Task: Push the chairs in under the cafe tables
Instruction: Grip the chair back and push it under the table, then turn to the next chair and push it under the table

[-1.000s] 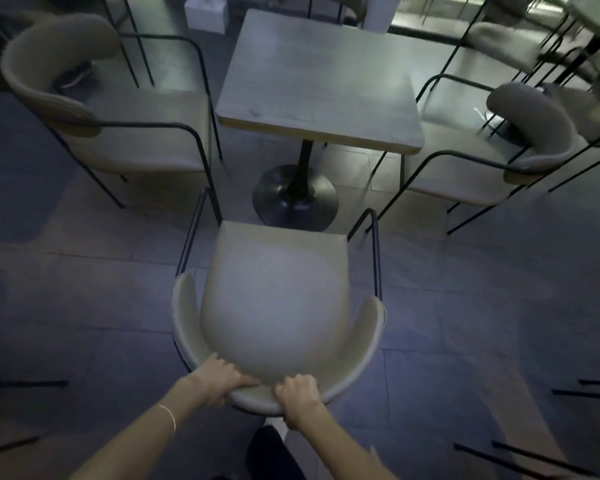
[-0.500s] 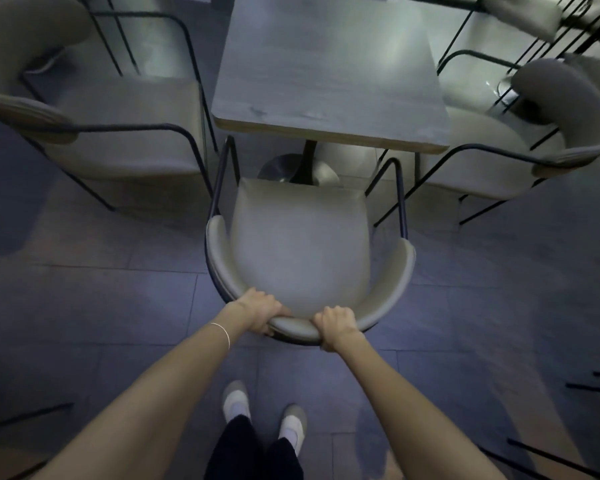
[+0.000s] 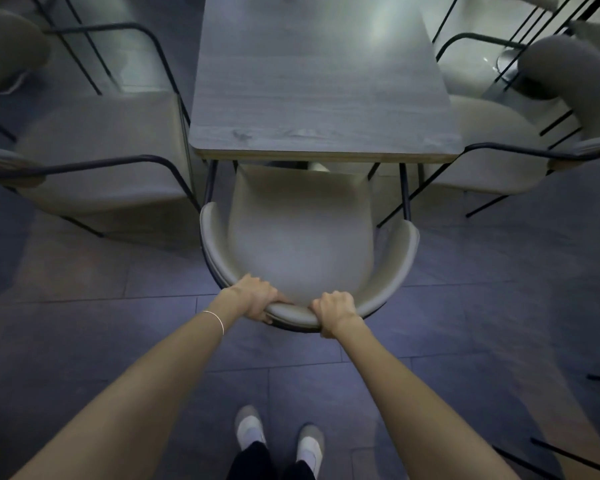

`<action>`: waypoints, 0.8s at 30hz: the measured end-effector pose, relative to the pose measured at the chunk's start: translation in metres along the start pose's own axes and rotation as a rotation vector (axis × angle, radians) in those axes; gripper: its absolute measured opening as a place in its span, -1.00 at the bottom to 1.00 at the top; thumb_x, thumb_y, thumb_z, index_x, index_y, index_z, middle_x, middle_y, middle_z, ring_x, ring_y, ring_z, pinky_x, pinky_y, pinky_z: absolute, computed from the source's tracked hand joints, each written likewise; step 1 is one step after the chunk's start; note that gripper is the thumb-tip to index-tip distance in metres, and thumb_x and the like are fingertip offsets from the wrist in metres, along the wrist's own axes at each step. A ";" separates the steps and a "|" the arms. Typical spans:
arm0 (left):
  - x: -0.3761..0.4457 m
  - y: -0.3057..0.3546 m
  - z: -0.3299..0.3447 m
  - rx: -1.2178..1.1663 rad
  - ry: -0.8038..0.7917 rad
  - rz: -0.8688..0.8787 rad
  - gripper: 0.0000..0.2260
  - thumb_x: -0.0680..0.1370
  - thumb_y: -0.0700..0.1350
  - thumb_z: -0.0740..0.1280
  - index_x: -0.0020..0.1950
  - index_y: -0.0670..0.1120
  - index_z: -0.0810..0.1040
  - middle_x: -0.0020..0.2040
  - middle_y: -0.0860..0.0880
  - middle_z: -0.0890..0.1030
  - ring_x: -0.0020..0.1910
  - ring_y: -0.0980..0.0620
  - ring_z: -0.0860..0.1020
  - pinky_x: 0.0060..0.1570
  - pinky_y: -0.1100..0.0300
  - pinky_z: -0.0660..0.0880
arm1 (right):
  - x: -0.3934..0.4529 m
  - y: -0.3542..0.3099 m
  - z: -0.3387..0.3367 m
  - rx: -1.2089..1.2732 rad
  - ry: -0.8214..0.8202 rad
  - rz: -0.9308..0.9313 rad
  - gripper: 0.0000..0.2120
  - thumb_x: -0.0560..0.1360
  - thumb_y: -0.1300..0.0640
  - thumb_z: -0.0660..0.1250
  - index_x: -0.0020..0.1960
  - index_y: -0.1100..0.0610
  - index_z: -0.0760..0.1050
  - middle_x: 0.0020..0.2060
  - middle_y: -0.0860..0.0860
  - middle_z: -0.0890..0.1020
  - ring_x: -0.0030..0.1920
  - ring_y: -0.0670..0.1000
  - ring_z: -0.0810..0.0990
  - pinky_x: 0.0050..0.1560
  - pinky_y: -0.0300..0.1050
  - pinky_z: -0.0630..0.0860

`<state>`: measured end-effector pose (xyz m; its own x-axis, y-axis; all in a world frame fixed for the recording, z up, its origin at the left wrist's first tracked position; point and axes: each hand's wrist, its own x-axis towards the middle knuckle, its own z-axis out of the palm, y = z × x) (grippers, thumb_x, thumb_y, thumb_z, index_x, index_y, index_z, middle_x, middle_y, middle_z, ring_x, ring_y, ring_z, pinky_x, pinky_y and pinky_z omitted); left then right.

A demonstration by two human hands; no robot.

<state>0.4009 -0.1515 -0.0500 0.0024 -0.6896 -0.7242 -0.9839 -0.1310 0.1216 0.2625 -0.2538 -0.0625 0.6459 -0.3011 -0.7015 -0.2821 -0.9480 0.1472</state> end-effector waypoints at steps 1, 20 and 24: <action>0.000 0.000 -0.001 0.000 -0.004 0.004 -0.42 0.51 0.12 0.30 0.49 0.25 0.17 0.39 -0.05 0.49 0.34 -0.14 0.47 0.29 -0.03 0.37 | 0.000 0.000 0.000 -0.006 0.002 -0.003 -0.61 0.47 0.15 0.41 0.29 0.07 0.49 0.23 0.05 0.58 0.26 0.13 0.56 0.16 -0.02 0.53; 0.090 0.092 -0.256 -0.561 0.387 -0.192 0.11 0.26 0.43 0.35 0.57 0.06 -0.23 0.60 -0.18 -0.03 0.58 -0.22 -0.05 0.50 -0.24 0.04 | -0.091 0.268 -0.069 0.499 0.374 0.327 -0.13 0.46 -0.03 0.42 0.58 -0.01 -0.05 0.57 0.15 0.02 0.57 0.20 -0.09 0.52 0.23 -0.01; 0.145 0.180 -0.351 -0.556 0.464 -0.135 0.03 0.40 0.28 0.38 0.57 -0.01 -0.25 0.58 -0.27 -0.13 0.58 -0.21 -0.16 0.54 -0.13 -0.08 | -0.123 0.395 -0.061 0.419 0.438 0.391 -0.15 0.49 0.00 0.40 0.58 0.01 -0.07 0.58 0.17 -0.03 0.57 0.20 -0.13 0.52 0.24 -0.05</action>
<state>0.2866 -0.5253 0.1051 0.3134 -0.8563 -0.4105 -0.7339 -0.4927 0.4676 0.1146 -0.5979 0.1246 0.6423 -0.7072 -0.2956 -0.7425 -0.6697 -0.0112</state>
